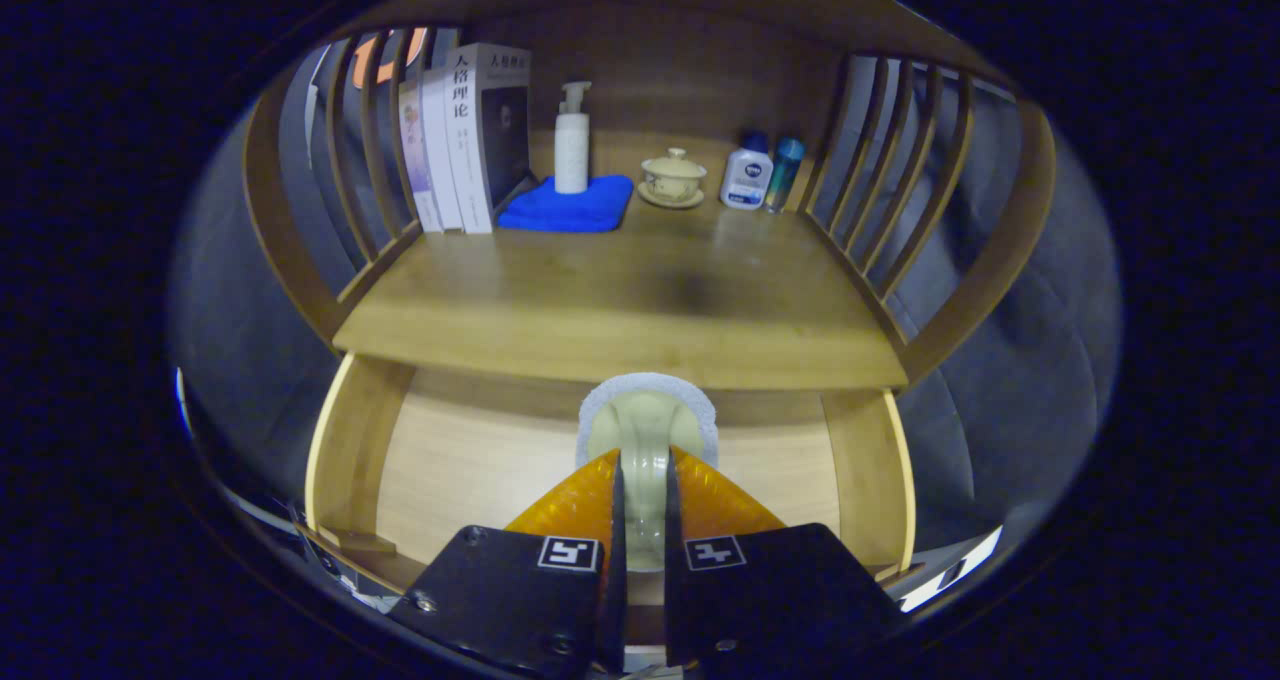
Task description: Pull open the drawer, take out the items inside it, and place them on the countertop above the cabinet.
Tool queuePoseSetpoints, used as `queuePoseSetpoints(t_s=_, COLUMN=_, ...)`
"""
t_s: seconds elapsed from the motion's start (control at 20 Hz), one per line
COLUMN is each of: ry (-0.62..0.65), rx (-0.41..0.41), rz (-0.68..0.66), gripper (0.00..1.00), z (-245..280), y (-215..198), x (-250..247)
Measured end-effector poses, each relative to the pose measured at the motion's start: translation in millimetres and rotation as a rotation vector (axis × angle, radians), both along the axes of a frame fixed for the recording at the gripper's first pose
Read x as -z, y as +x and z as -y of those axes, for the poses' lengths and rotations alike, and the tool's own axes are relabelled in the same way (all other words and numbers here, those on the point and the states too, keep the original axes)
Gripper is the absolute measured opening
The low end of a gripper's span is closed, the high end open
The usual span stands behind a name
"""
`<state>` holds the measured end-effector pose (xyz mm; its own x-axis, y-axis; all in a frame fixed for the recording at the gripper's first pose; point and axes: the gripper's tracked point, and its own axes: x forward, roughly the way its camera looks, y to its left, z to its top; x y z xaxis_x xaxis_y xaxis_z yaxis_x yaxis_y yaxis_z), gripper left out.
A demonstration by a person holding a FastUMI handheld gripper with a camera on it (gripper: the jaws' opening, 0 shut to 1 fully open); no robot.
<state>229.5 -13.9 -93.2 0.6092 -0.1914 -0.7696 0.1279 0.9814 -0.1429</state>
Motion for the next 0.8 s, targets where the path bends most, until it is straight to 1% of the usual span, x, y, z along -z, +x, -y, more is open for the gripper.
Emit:
queuePoseSetpoints(t_s=0.2, ry=-0.052, rx=0.002, rz=0.049, gripper=0.18, z=-2.2, y=39.1, x=-31.2)
queuePoseSetpoints(t_s=0.35, ry=-0.114, rx=0.01, rz=0.068, gripper=0.18, z=5.7, y=65.9, x=-40.6)
queuePoseSetpoints(t_s=0.55, ry=-0.099, rx=0.018, rz=0.079, gripper=0.18, z=2.6, y=97.9, x=-40.0)
queuePoseSetpoints(t_s=0.7, ry=-0.136, rx=0.021, rz=0.105, gripper=0.18, z=7.8, y=121.8, x=-39.1)
queuePoseSetpoints(t_s=0.8, ry=-0.17, rx=0.046, rz=0.093, gripper=0.18, z=16.9, y=132.0, x=-29.7)
